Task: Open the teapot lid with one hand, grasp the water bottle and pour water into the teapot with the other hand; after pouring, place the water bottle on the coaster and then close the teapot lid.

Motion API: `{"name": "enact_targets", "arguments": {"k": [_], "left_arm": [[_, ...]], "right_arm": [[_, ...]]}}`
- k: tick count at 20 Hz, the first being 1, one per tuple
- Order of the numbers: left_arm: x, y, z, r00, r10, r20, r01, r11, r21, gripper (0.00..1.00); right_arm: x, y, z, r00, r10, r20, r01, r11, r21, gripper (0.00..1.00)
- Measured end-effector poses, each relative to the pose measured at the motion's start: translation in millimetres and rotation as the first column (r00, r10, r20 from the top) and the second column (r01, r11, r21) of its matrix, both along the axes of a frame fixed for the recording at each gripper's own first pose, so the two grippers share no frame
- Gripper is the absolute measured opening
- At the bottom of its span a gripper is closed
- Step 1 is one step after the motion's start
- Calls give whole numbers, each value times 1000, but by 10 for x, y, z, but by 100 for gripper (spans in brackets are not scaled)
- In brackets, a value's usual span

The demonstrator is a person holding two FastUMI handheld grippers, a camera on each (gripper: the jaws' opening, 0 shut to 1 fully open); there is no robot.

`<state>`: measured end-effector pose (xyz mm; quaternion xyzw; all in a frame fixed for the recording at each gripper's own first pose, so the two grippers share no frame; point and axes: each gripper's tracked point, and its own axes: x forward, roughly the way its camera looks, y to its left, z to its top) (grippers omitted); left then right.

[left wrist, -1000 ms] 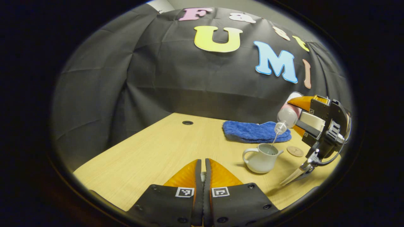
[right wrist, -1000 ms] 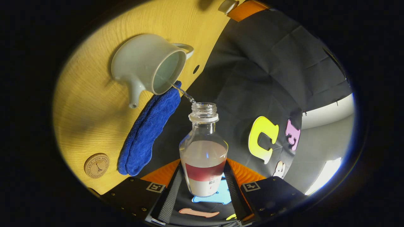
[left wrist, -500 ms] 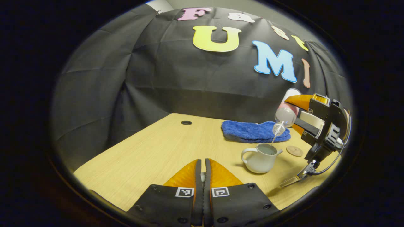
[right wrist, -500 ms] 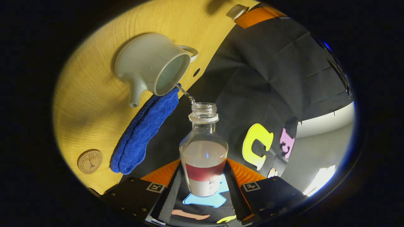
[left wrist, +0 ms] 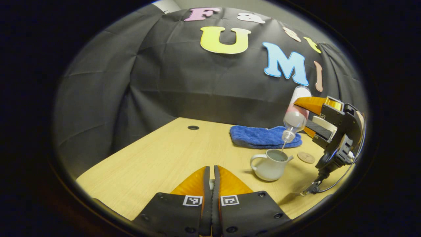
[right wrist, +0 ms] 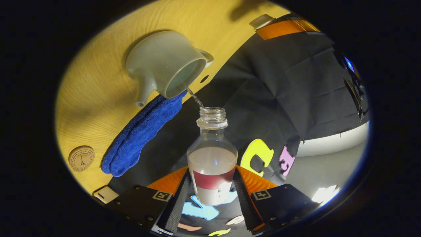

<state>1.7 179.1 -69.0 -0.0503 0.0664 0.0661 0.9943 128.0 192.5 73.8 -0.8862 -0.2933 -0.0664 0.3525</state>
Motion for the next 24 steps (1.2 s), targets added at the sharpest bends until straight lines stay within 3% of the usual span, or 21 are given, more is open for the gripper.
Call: {"name": "enact_targets", "arguments": {"k": [8, 12, 14, 16, 19, 22, 24], "left_arm": [[3, 8, -16, 1000, 2, -1, -2, 1000, -4, 8], [1, 15, -2, 1000, 3, 2, -3, 1000, -6, 8], [3, 16, 1, 1000, 5, 3, -5, 1000, -9, 6], [-8, 18, 13, 1000, 8, 4, -8, 1000, -6, 6], [-18, -11, 40, 1000, 7, 7, -7, 1000, 2, 8], [-28, -55, 95, 1000, 5, 14, -5, 1000, 10, 8], [-30, -89, 129, 1000, 0, 19, -1, 1000, 11, 8]], "right_arm": [[8, -11, -89, 999, 1, -32, -1, 1000, 8, 74], [83, -215, -84, 991, -25, -130, 48, 983, 176, 74], [105, -350, -113, 981, -31, -191, 85, 954, 286, 74], [172, -503, -210, 955, -15, -297, 146, 894, 424, 75], [145, -633, -239, 918, 64, -391, 202, 773, 601, 74], [143, -828, -208, 886, 163, -434, 252, 616, 746, 75], [161, -973, -210, 854, 246, -459, 305, 476, 825, 74]]}}
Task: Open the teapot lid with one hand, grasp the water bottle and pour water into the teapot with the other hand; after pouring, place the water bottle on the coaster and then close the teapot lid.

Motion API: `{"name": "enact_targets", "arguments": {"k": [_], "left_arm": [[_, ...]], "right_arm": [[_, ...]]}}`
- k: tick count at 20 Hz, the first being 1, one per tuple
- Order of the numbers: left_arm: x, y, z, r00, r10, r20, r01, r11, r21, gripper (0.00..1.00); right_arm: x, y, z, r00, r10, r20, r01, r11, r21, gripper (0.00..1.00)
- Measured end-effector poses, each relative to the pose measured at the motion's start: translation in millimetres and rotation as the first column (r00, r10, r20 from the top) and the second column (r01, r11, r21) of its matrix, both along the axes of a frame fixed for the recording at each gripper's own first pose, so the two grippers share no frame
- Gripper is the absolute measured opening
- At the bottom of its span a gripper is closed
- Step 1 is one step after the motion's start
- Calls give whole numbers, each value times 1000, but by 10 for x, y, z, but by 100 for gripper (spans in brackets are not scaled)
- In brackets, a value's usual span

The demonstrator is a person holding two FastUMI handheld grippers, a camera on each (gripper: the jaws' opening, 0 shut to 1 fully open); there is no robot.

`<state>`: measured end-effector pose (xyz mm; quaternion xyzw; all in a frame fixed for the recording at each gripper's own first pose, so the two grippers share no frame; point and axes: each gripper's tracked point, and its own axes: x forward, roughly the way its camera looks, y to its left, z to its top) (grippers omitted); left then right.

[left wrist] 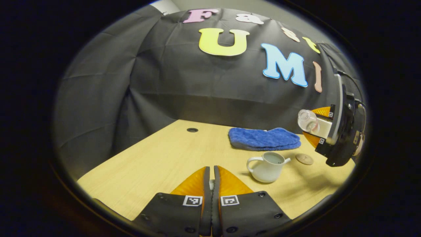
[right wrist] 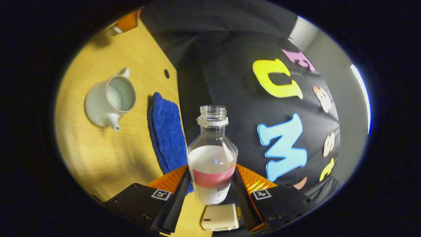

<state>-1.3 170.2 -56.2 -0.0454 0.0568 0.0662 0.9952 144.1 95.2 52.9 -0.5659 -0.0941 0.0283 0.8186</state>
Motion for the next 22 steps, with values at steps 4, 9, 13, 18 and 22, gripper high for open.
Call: {"name": "enact_targets", "arguments": {"k": [4, 9, 13, 18, 22], "left_arm": [[5, -72, 43, 1000, -9, 6, 9, 1000, -9, 6], [38, -153, 58, 1000, -23, 4, 23, 1000, -3, 8], [57, -201, 79, 1000, -30, 4, 30, 1000, 6, 6], [86, -248, 73, 999, -33, 2, 33, 999, -6, 6], [95, -283, 58, 999, -38, -3, 38, 999, -11, 8]], "right_arm": [[-17, -302, -32, 988, 49, -148, 16, 912, 410, 75], [57, -565, -268, 957, 138, -253, 86, 701, 708, 75], [166, -637, -475, 947, 176, -269, 120, 585, 802, 75], [235, -656, -449, 950, 199, -241, 106, 521, 847, 75], [264, -636, -456, 929, 258, -267, 137, 428, 893, 75]]}}
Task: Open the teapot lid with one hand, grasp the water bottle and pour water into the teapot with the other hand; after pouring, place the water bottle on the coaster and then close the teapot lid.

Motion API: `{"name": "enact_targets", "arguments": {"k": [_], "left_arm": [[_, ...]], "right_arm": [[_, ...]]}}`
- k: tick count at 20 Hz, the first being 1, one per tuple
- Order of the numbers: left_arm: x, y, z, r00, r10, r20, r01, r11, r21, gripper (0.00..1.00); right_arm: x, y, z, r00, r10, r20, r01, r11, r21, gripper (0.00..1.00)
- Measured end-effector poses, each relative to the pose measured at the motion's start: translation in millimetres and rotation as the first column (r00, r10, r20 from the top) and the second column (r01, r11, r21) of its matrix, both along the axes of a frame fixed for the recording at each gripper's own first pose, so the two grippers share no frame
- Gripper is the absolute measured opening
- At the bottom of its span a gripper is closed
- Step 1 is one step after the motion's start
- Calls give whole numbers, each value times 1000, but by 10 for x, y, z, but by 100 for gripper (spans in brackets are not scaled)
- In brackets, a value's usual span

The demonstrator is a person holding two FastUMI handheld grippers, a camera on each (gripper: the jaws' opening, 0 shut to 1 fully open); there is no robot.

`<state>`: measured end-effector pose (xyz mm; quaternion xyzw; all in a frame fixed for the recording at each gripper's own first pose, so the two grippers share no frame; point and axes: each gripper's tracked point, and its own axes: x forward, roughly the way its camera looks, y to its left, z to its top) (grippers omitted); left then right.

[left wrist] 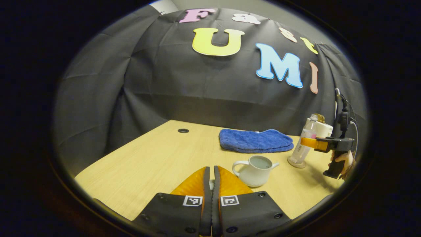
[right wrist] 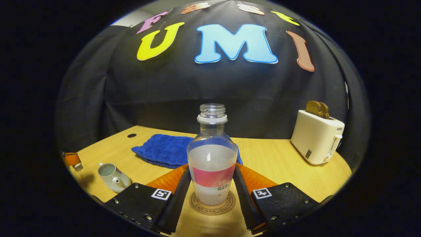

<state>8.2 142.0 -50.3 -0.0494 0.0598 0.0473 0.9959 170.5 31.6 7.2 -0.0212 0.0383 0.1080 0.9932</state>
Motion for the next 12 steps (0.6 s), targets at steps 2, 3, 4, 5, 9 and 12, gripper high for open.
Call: {"name": "enact_targets", "arguments": {"k": [2, 3, 4, 5, 9, 12], "left_arm": [[-10, -2, 20, 1000, 1, 2, -1, 1000, 4, 6], [-15, -15, 26, 1000, 0, 3, 0, 1000, 2, 8], [-12, -36, 39, 1000, -3, 4, 3, 1000, 3, 8], [-2, -52, 39, 1000, -6, 3, 6, 1000, 6, 8], [54, -172, 122, 999, -29, 19, 29, 1000, 7, 7], [121, -304, 248, 998, -56, 40, 56, 998, 1, 6]], "right_arm": [[-12, -3, 1, 1000, 6, -6, -6, 1000, 2, 75], [-24, 2, -7, 1000, 9, -5, -9, 1000, -9, 75], [-35, 1, -6, 1000, 6, -2, -6, 1000, -27, 76], [-56, -3, -10, 1000, 4, 5, -4, 999, -47, 77], [-151, -20, 149, 997, -5, 83, 14, 993, -115, 87], [-214, -48, 237, 994, -14, 111, 27, 992, -122, 89]]}}
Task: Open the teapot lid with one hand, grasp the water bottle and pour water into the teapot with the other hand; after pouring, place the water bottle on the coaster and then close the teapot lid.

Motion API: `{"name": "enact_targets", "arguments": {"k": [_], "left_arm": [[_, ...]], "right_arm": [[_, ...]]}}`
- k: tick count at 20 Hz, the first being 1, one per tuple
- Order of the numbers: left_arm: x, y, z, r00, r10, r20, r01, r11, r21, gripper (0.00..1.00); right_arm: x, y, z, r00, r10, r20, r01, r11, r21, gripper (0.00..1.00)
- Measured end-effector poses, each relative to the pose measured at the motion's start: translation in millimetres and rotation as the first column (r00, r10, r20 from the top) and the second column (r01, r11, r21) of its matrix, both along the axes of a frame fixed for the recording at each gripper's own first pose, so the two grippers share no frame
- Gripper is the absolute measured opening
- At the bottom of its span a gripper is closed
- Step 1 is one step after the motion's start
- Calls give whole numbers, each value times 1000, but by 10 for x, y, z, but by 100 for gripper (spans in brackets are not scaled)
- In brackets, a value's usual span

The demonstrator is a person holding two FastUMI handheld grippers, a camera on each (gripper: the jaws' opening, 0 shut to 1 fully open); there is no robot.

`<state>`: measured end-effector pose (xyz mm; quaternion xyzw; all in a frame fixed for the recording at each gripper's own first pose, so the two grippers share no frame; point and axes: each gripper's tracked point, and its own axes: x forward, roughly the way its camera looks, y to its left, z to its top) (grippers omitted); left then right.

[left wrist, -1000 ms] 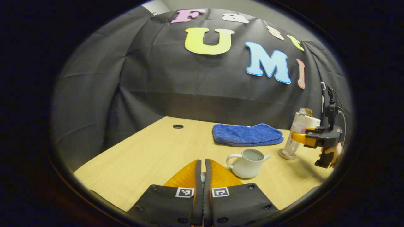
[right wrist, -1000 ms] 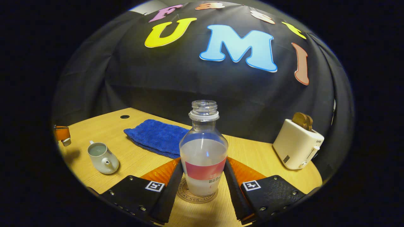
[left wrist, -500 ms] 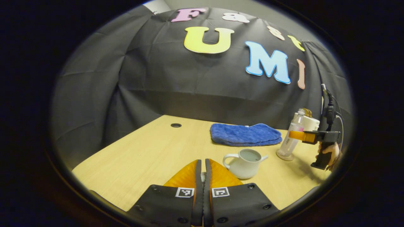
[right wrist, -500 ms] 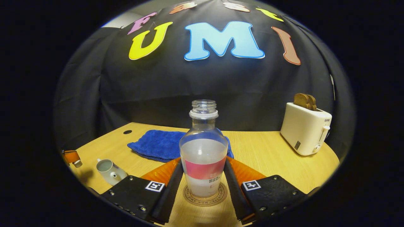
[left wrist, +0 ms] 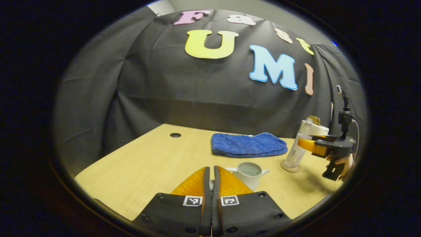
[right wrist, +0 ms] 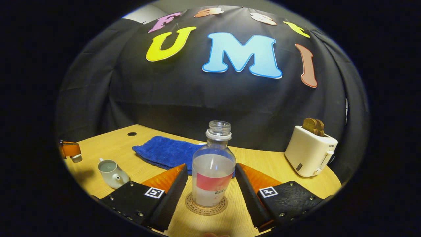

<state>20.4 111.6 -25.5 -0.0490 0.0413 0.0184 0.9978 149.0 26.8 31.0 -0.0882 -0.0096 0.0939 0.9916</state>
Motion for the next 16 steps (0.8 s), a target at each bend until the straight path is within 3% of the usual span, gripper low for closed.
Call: {"name": "enact_targets", "arguments": {"k": [6, 16], "left_arm": [[246, -306, 226, 997, -69, 42, 68, 997, 21, 6], [663, -715, 190, 990, -135, 34, 132, 988, 80, 6]], "right_arm": [[-218, -197, 76, 999, -30, 32, 28, 998, 54, 89], [-528, -243, -103, 1000, 6, 15, -8, 994, 108, 89]]}}
